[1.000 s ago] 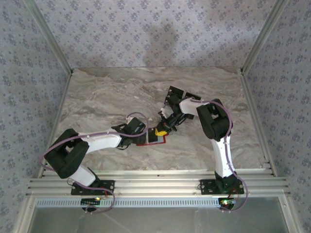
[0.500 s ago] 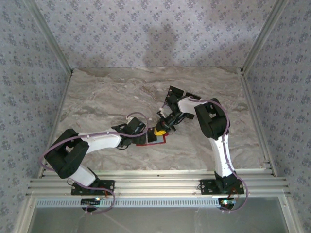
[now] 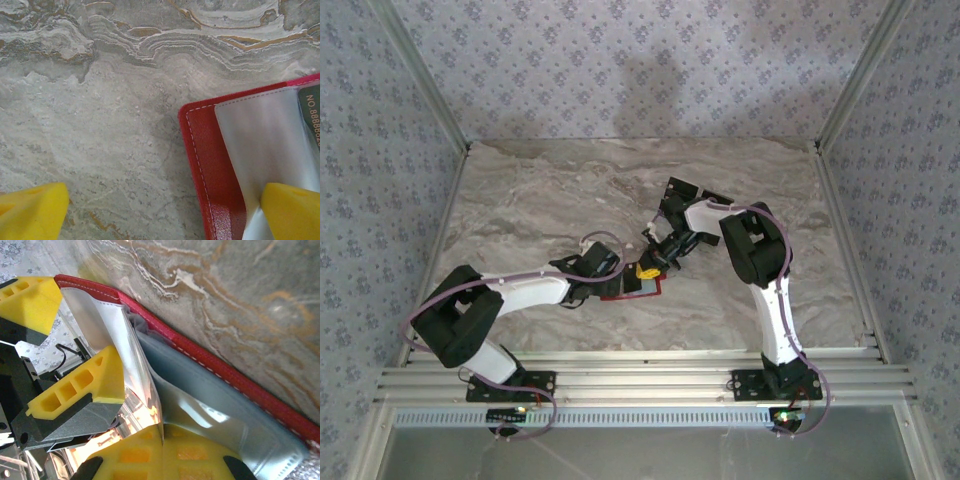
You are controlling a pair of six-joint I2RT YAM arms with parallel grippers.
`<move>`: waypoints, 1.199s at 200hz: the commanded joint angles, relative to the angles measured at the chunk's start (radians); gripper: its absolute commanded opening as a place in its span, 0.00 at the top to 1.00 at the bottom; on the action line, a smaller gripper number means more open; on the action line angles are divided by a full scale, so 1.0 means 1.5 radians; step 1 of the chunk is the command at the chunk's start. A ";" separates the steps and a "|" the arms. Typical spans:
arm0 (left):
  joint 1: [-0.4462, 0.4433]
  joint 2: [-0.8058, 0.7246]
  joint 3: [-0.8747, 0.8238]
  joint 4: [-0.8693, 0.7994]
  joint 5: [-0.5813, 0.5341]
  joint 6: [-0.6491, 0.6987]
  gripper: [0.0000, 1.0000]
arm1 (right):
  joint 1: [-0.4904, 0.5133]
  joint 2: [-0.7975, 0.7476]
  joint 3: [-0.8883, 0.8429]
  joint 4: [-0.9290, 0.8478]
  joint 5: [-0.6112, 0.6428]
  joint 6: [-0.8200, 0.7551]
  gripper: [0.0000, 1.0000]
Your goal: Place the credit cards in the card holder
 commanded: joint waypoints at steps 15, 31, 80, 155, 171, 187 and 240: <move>0.000 0.012 -0.009 -0.037 -0.007 0.015 0.00 | 0.011 0.007 -0.031 0.017 0.047 0.028 1.00; 0.000 0.012 -0.008 -0.036 -0.007 0.014 0.00 | 0.008 -0.007 -0.049 0.027 0.048 0.037 1.00; 0.000 0.011 -0.012 -0.033 -0.007 0.015 0.00 | 0.006 -0.032 -0.079 0.029 0.057 0.044 1.00; 0.000 0.016 -0.013 -0.020 -0.002 0.014 0.00 | 0.006 -0.029 -0.079 0.004 0.070 0.042 1.00; 0.000 0.013 -0.015 -0.018 -0.001 0.014 0.00 | 0.005 -0.032 -0.088 0.004 0.073 0.043 1.00; 0.000 0.014 -0.015 -0.016 0.000 0.014 0.00 | 0.003 -0.032 -0.093 0.005 0.077 0.046 1.00; 0.000 0.014 -0.017 -0.010 0.000 0.014 0.00 | 0.003 -0.036 -0.098 0.012 0.079 0.065 1.00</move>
